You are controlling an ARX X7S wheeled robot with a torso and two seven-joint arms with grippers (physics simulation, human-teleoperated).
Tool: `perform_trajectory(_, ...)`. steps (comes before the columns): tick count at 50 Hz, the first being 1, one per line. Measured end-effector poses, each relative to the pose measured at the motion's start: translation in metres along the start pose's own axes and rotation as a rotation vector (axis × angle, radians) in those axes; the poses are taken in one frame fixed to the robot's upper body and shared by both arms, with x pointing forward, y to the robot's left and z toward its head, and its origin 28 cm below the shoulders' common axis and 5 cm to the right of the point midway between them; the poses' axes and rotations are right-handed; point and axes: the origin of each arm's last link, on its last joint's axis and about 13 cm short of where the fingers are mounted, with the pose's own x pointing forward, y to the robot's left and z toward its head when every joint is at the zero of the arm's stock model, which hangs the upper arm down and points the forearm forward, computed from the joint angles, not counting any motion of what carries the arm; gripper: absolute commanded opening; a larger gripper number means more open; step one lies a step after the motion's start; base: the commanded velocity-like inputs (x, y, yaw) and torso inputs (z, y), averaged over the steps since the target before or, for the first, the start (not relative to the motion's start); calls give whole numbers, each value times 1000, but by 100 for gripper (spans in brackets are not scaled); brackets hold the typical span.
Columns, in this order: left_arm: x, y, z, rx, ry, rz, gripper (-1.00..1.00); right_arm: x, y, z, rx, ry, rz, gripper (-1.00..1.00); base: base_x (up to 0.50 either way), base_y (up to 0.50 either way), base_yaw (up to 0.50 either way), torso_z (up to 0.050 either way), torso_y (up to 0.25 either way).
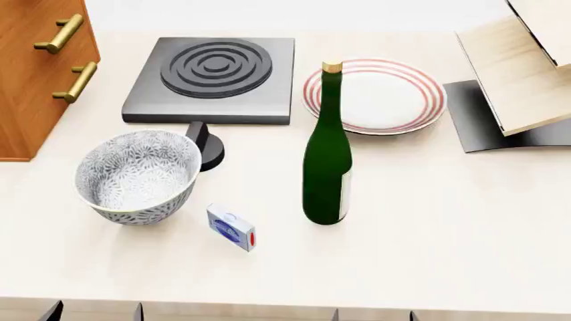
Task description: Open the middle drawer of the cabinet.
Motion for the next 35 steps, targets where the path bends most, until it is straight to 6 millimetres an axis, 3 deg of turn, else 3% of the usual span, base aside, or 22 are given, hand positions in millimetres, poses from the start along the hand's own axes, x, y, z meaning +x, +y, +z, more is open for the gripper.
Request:
perform_trajectory(14, -4, 2, 12, -2, -30, 12, 100, -7, 0, 14, -13, -31, -4, 100, 0, 0, 0, 0, 0)
perform_trajectory(35, -33, 0, 64, 8, -211, 17, 100, -40, 3, 72, -26, -235, -14, 100, 0, 0, 0, 0, 0)
